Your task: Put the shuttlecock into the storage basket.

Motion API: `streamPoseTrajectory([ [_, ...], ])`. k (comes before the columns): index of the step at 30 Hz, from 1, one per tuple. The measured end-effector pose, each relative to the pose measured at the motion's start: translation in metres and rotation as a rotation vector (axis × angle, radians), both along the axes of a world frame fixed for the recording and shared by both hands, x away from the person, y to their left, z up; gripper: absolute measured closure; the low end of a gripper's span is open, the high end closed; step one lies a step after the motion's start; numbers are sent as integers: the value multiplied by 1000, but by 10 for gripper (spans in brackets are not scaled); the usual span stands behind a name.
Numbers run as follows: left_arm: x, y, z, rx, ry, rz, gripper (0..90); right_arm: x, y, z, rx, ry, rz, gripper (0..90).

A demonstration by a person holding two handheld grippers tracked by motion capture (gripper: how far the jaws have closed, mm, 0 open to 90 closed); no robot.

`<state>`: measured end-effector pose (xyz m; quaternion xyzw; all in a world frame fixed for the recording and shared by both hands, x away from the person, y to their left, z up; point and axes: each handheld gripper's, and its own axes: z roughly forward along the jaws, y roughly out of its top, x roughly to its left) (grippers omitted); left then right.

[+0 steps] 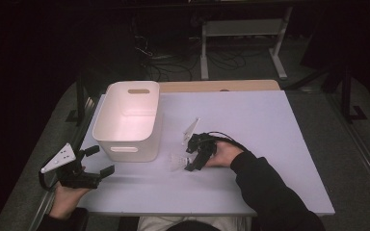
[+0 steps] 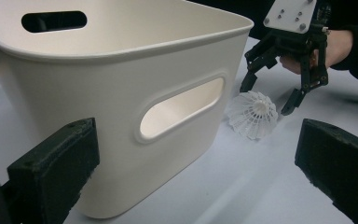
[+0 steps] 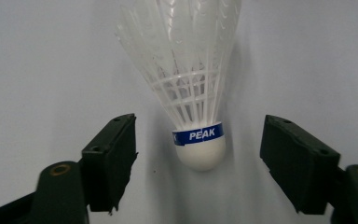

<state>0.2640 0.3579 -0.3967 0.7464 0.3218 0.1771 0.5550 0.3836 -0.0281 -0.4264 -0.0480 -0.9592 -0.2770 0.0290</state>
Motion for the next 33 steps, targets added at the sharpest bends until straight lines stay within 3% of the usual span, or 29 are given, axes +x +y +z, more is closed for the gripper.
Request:
streamPoseTrajectory([
  [22, 0, 0, 0, 0, 0, -1, 0, 0, 0, -2, -15, -8, 37, 624],
  [33, 0, 0, 0, 1, 0, -1, 0, -1, -1, 1, -4, -6, 45, 635],
])
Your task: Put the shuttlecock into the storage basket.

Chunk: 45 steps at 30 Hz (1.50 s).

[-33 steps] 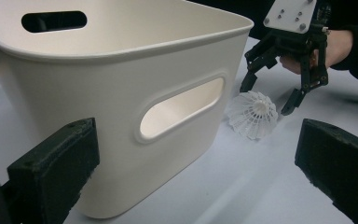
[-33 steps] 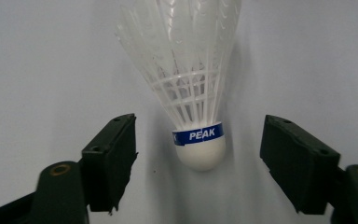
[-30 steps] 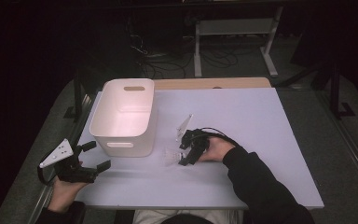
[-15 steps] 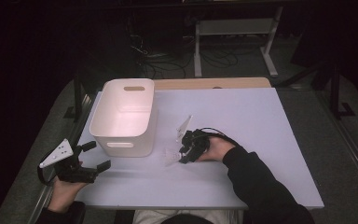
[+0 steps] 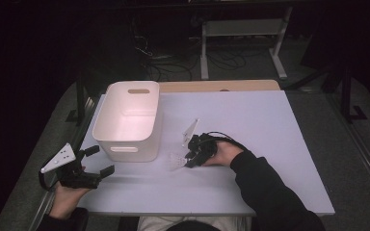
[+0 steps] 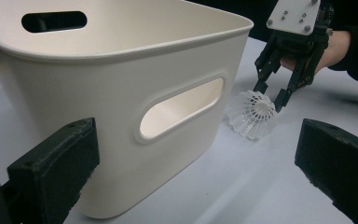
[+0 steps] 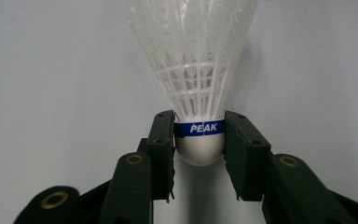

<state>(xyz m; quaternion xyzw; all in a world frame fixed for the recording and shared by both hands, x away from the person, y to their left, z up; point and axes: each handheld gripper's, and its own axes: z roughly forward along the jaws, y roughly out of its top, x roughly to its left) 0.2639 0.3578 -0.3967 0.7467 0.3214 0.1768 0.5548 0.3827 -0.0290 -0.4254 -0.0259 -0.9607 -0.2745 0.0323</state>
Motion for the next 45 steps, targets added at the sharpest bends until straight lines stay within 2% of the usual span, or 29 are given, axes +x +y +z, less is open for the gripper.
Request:
streamPoseTrajectory([
  [11, 0, 0, 0, -2, 0, 0, 0, 0, -6, 10, 20, -11, -24, 636],
  [45, 0, 0, 0, -1, 2, 0, 0, 1, -37, 54, 77, -33, -100, 637],
])
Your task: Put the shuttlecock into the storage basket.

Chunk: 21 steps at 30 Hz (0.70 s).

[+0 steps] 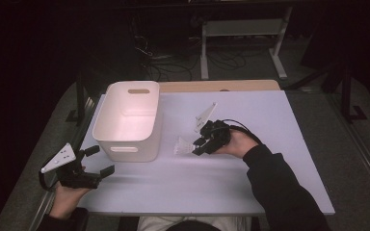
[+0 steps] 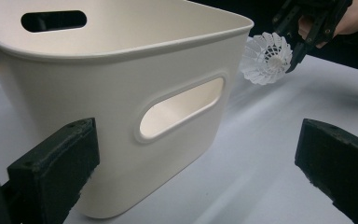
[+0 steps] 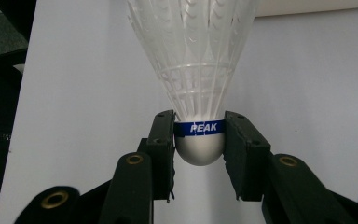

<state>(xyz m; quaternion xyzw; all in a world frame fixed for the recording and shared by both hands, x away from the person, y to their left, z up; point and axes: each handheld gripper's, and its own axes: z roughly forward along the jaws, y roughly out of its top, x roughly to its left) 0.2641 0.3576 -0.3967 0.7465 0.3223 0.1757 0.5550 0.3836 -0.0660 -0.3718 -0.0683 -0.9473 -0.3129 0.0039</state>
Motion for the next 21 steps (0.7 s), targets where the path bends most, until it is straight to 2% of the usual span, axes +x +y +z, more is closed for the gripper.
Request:
streamPoseTrajectory([
  [21, 0, 0, 0, 0, -2, 0, 0, 1, 4, 31, 32, -34, 14, 638],
])
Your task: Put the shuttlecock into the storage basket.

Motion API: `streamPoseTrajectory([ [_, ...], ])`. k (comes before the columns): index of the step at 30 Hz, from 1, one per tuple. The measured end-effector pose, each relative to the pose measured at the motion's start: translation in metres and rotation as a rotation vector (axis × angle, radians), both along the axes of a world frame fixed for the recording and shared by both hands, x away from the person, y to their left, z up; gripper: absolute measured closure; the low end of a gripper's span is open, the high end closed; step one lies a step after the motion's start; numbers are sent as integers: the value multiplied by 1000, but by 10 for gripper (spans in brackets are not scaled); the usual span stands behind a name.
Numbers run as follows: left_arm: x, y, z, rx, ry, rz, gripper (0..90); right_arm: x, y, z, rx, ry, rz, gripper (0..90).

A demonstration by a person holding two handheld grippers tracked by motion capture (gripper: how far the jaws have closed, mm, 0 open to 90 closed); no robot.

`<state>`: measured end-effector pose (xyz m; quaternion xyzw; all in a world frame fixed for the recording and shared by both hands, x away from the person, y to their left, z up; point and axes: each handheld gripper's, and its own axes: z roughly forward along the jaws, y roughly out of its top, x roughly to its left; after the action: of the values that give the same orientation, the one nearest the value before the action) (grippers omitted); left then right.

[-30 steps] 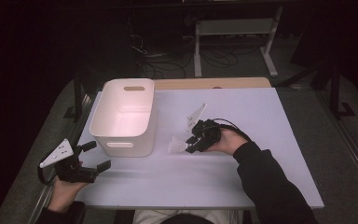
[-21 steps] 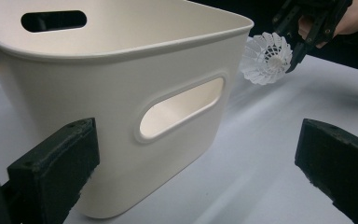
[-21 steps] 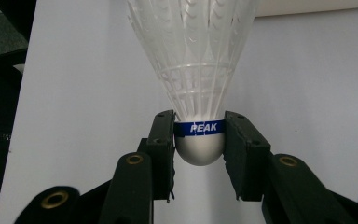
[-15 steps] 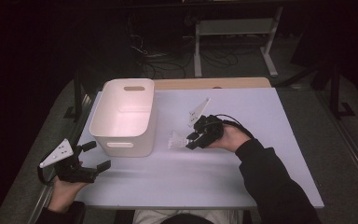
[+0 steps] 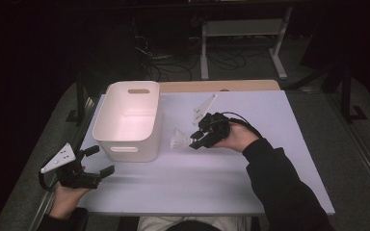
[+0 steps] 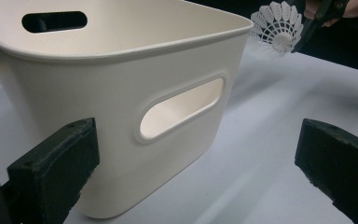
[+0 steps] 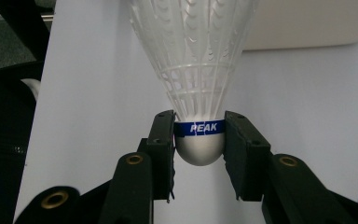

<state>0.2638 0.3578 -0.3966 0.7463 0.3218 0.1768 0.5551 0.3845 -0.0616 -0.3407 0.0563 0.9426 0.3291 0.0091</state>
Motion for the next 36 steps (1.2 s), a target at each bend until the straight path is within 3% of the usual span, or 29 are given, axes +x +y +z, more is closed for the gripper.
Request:
streamPoseTrajectory([
  [27, 0, 0, 0, 1, 3, 4, 0, 9, 1, 47, 44, -63, -27, 637],
  [36, 0, 0, 0, 1, 2, 4, 0, 13, 6, 53, 38, -60, -28, 638],
])
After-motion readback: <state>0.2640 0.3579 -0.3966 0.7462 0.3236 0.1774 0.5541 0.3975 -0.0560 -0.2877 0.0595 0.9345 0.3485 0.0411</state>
